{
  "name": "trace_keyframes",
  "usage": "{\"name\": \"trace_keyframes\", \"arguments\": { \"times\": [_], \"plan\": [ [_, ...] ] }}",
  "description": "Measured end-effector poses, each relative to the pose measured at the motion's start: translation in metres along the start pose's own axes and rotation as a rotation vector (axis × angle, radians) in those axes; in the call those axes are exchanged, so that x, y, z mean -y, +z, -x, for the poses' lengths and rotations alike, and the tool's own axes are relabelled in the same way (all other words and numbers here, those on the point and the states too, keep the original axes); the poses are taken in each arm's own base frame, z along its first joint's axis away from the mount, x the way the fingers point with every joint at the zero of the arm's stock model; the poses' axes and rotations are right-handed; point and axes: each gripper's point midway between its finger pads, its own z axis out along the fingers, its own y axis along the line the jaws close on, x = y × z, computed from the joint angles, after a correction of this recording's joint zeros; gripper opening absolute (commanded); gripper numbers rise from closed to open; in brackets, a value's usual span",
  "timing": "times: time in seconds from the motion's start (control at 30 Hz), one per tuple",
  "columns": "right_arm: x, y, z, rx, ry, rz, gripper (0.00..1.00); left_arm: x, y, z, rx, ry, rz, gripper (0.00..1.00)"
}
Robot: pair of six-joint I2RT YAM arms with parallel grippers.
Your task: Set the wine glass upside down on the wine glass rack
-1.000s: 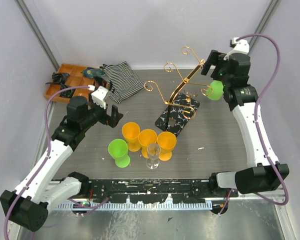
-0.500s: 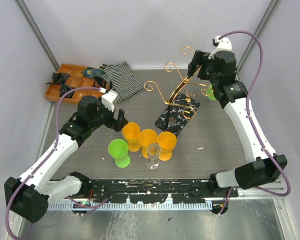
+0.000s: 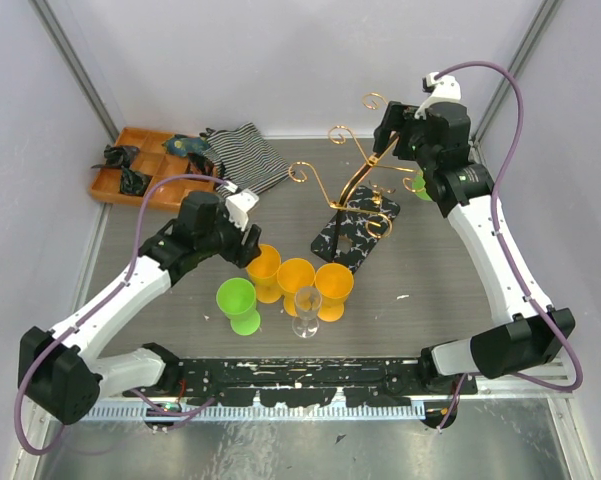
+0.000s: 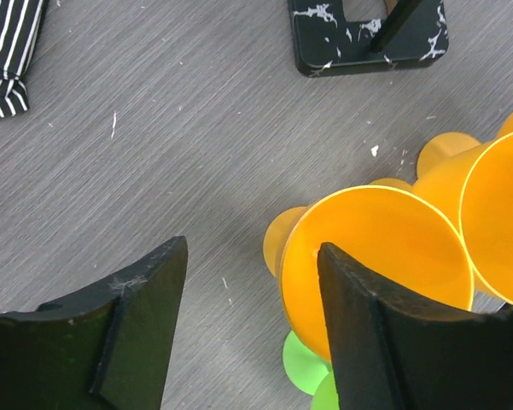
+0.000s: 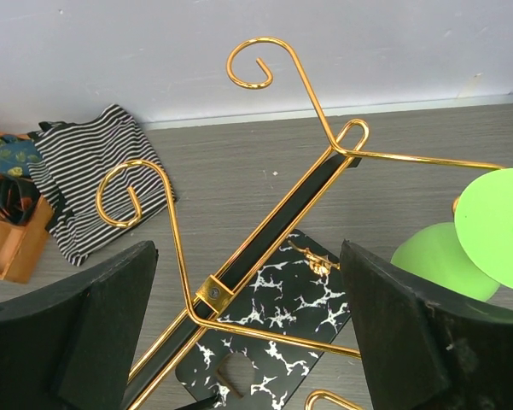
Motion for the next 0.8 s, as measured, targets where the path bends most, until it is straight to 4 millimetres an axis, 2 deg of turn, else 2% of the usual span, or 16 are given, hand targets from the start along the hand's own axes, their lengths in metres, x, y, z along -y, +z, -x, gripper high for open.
{"name": "trace_keyframes", "arguments": {
  "times": [0.27,0.57,0.63,0.8],
  "plan": [
    [0.0,0.003,-0.002,-0.006,-0.001,0.0,0.92,0.0,0.007,-0.014,-0.067,0.007,-0.003,0.47],
    [-0.002,0.008,-0.005,-0.01,-0.002,0.003,0.92,0.0,0.007,-0.007,-0.062,0.015,-0.012,0.04],
    [-0.003,0.009,-0.005,-0.009,-0.003,0.006,0.92,0.0,0.007,-0.006,-0.059,0.016,-0.012,0.0],
    [-0.005,0.009,-0.004,-0.003,-0.001,0.013,0.92,-0.003,0.002,0.004,-0.032,0.03,0.009,0.0]
  ]
}}
